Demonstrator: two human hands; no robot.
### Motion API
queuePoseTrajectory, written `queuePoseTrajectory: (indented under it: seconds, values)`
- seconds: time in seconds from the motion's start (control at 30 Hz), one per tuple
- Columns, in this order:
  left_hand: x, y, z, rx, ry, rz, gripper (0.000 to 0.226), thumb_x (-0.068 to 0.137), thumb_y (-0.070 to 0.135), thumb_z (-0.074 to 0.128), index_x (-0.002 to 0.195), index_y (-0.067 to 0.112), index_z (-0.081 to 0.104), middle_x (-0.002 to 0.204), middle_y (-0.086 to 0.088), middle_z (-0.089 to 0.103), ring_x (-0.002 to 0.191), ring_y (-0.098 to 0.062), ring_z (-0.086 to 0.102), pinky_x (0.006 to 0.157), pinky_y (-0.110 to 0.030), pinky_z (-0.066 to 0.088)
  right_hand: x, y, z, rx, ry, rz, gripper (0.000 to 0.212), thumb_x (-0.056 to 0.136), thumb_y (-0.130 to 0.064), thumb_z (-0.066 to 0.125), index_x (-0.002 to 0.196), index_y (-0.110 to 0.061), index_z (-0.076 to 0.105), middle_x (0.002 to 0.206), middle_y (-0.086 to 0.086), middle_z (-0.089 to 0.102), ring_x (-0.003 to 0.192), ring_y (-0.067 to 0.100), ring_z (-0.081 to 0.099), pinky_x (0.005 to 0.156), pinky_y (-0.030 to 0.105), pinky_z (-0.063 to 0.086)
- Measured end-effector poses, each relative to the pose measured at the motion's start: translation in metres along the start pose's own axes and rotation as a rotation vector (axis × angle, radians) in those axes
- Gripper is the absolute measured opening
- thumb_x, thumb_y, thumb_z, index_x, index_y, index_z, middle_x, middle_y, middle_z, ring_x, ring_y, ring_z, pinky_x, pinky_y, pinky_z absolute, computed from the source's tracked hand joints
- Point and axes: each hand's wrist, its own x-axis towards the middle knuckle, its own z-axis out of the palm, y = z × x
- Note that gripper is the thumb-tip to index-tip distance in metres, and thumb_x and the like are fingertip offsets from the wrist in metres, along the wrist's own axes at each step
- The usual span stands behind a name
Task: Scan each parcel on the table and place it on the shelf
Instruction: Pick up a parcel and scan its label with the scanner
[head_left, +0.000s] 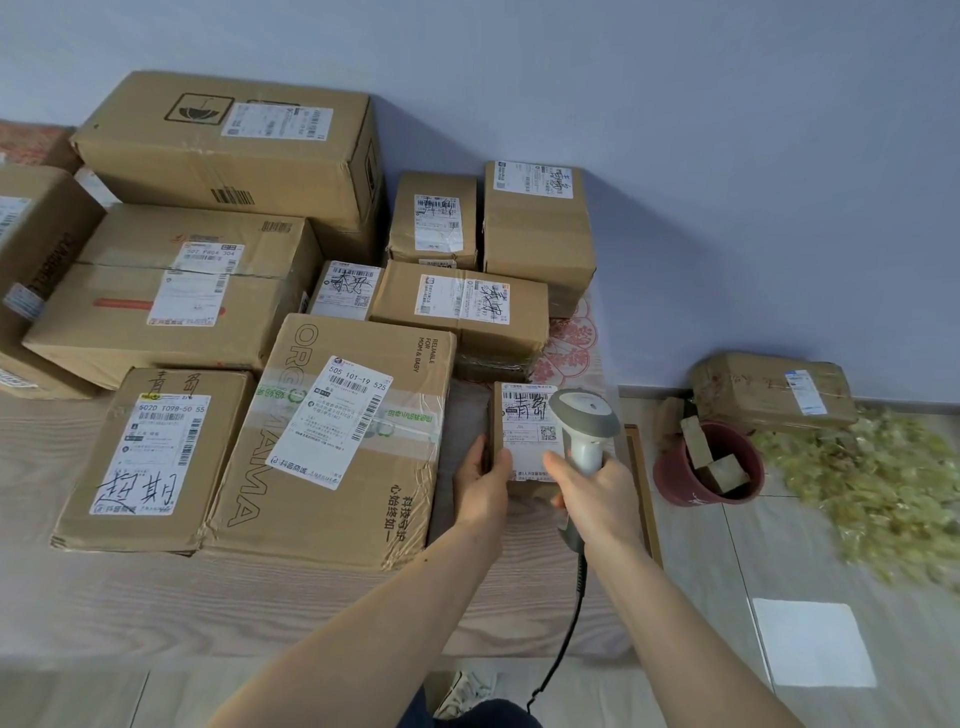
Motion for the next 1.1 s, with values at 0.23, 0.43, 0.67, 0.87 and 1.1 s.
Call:
queuePoseTrajectory:
  seconds: [0.23,0.43,0.67,0.87,1.1]
  values:
    - [0.007,0.008,0.01,0.175,-0.013,-0.011,0.053,0.104,0.037,0.046,0.153,0.03,0.03,0.127,0.012,0.054,0.091,-0.002,0.056,0.081,-0.022,0.041,0.013,0.006,-0.005,0.049,0.001,0.016,0.015,0.084,-0.023,0.073,0.094,-0.018,0.064,0.081,0.002,0.072,0.057,0.015,0.066,0.06,0.031,0.054]
    - [0.011,0.006,0.012,0.273,-0.005,-0.034,0.06,0.103,0.046,0.042,0.157,0.03,0.02,0.148,0.001,0.048,0.123,-0.016,0.049,0.091,-0.025,0.035,0.021,0.015,-0.003,0.053,-0.008,0.033,0.013,0.085,-0.023,0.074,0.091,-0.022,0.062,0.08,0.002,0.071,0.058,0.016,0.065,0.057,0.028,0.051]
    - [0.015,0.0,0.013,0.258,0.003,-0.034,0.054,0.103,0.046,0.04,0.154,0.032,0.028,0.144,0.003,0.053,0.119,-0.015,0.053,0.091,-0.028,0.039,0.031,0.037,-0.014,0.063,0.029,0.062,0.032,0.08,-0.031,0.072,0.105,-0.021,0.054,0.092,0.002,0.067,0.081,0.021,0.068,0.077,0.042,0.058]
    - [0.017,-0.002,0.014,0.26,-0.001,-0.017,0.048,0.104,0.041,0.04,0.151,0.031,0.035,0.141,0.006,0.055,0.117,-0.013,0.053,0.09,-0.026,0.037,0.031,0.07,-0.029,-0.003,0.007,0.118,0.028,0.094,-0.016,0.059,0.118,-0.012,0.045,0.099,0.005,0.059,0.082,0.016,0.057,0.057,0.027,0.038]
    - [0.021,-0.005,0.012,0.295,0.009,-0.006,0.049,0.103,0.045,0.04,0.151,0.033,0.036,0.143,0.006,0.054,0.127,-0.017,0.051,0.099,-0.029,0.039,0.031,0.091,-0.022,-0.199,0.021,0.067,0.045,0.086,-0.022,0.076,0.123,-0.01,0.053,0.109,0.005,0.064,0.091,0.019,0.058,0.076,0.028,0.041]
